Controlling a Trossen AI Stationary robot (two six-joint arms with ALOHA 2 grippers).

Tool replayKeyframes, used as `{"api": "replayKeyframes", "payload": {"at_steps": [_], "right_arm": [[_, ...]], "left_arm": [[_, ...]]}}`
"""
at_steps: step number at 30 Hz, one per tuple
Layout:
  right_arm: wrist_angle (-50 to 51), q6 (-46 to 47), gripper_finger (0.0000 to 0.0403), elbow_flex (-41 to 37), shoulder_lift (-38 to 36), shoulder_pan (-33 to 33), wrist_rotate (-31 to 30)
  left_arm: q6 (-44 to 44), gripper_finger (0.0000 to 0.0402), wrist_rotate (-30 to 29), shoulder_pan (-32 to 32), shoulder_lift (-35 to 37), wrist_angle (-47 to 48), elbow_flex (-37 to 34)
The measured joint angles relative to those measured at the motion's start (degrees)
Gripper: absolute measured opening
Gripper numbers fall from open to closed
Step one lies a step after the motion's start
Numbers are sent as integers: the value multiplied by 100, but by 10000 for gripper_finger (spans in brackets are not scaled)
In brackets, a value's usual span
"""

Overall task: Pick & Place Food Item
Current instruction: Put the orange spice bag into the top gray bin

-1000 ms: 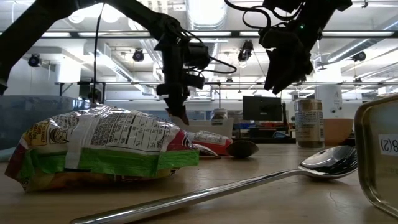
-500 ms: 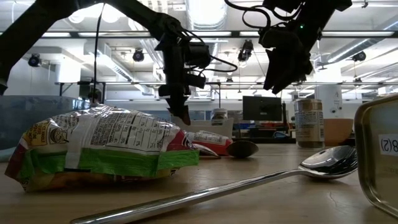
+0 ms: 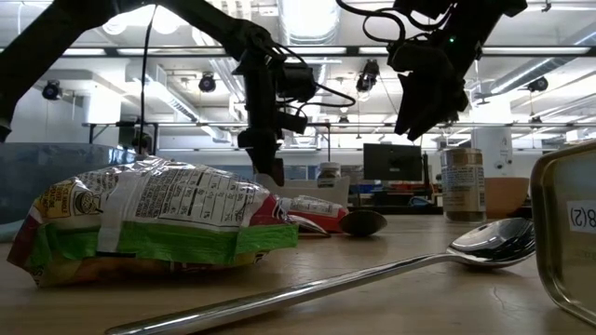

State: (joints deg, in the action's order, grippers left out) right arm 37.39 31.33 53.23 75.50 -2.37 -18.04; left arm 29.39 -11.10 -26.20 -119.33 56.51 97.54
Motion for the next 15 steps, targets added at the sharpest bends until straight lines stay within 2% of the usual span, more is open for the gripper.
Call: {"api": "replayKeyframes", "payload": {"at_steps": [7,15], "right_arm": [[0,0,267,0,1,0,0],[0,0,267,0,2,0,0]], "left_arm": [[-18,202,-362,-2,35,-37,0],[-44,219,-546,-4,122,-177,4]]}}
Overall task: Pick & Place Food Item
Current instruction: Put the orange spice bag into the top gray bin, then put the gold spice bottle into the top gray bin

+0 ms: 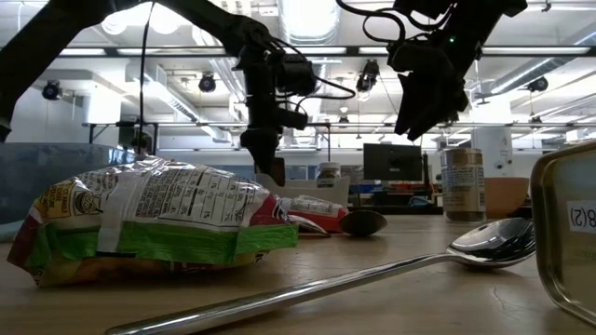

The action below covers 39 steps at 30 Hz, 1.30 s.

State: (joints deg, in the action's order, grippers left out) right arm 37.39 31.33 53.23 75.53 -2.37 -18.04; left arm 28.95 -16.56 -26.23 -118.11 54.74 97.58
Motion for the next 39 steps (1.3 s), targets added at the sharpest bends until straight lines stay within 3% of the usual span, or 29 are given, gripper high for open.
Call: {"api": "replayKeyframes", "payload": {"at_steps": [17,26,33,39], "right_arm": [[0,55,267,-2,0,0,2],[-27,131,267,-2,0,0,7],[-36,131,267,-4,4,0,2],[2,244,267,-4,7,0,2]], "left_arm": [[-100,219,-39,-11,1079,-155,-30],[-339,219,-58,-14,1124,-266,-37],[-1189,219,-14,-14,1396,-224,-41],[-2279,219,1014,-4,2094,-456,-338]]}}
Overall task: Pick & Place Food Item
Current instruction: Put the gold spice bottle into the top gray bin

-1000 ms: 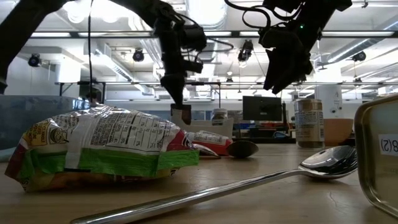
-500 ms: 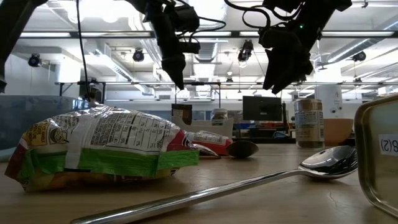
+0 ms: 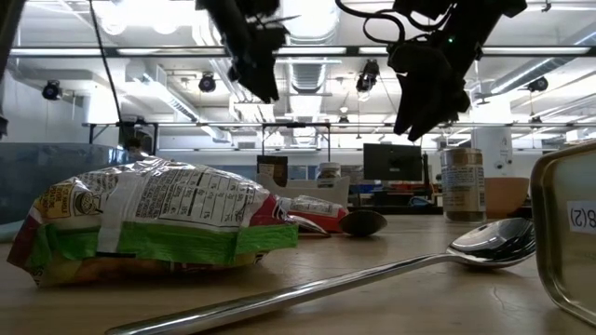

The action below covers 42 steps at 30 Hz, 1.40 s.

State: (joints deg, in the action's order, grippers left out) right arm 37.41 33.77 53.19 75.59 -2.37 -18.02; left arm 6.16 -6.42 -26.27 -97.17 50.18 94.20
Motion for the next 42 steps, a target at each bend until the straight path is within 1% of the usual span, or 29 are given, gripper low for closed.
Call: {"api": "replayKeyframes", "payload": {"at_steps": [2,6,10,15,18,21,25,29,35,42], "right_arm": [[104,171,267,0,0,-4,-1],[689,641,267,90,-11,-107,-7],[1060,786,267,320,-11,-187,-71],[1553,840,267,847,-11,-363,-145],[2275,1093,267,1276,44,-620,-104],[3045,1265,267,1680,153,-934,142],[3495,1316,267,2003,333,-1240,674],[3837,1323,267,2212,665,-1443,1151],[4524,1246,267,2386,1289,-1663,1184],[4464,828,267,2364,1636,-1684,880]], "left_arm": [[-220,219,226,31,333,-294,-368],[-561,219,242,143,1069,-957,-1344],[-891,219,242,305,1823,-1553,-2231],[-1160,219,243,522,2690,-1940,-2928],[-1349,219,243,615,3096,-2233,-3318],[-1577,219,247,666,3420,-2608,-3663],[-1842,219,294,687,3747,-3076,-4070],[-2054,219,353,735,3932,-3511,-4346],[-2122,219,370,792,4022,-3596,-4519],[-2121,219,370,823,4009,-3646,-4572]]}}
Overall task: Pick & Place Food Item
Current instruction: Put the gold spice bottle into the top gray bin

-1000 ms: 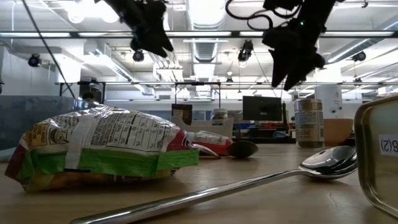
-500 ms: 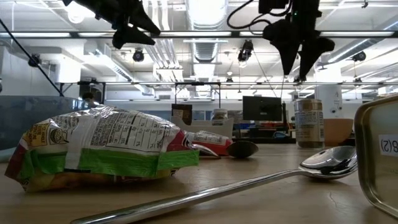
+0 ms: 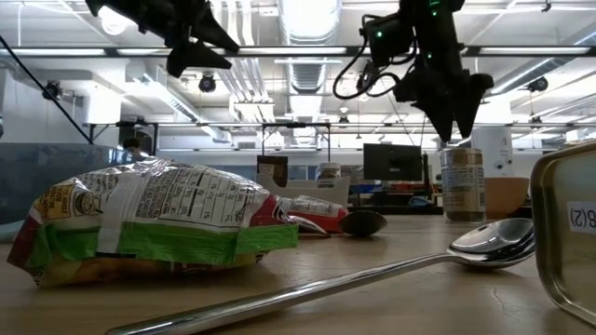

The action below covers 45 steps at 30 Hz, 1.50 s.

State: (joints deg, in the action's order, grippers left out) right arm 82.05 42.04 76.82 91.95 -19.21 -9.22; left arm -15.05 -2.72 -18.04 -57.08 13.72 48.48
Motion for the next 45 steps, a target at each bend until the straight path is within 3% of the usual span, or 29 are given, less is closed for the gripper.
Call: {"api": "replayKeyframes", "payload": {"at_steps": [15,25,32,45], "right_arm": [[-648,-370,267,-593,-374,-143,117],[-1761,-320,267,-1445,-1114,-259,399],[-2007,-257,267,-1922,-1563,-423,530],[-2338,-220,267,-2088,-1853,-421,508]], "left_arm": [[0,219,73,0,-2,28,-5],[0,219,112,11,-2,41,-8],[0,219,129,11,-2,37,-8],[-2,219,129,11,-2,49,-8]]}}
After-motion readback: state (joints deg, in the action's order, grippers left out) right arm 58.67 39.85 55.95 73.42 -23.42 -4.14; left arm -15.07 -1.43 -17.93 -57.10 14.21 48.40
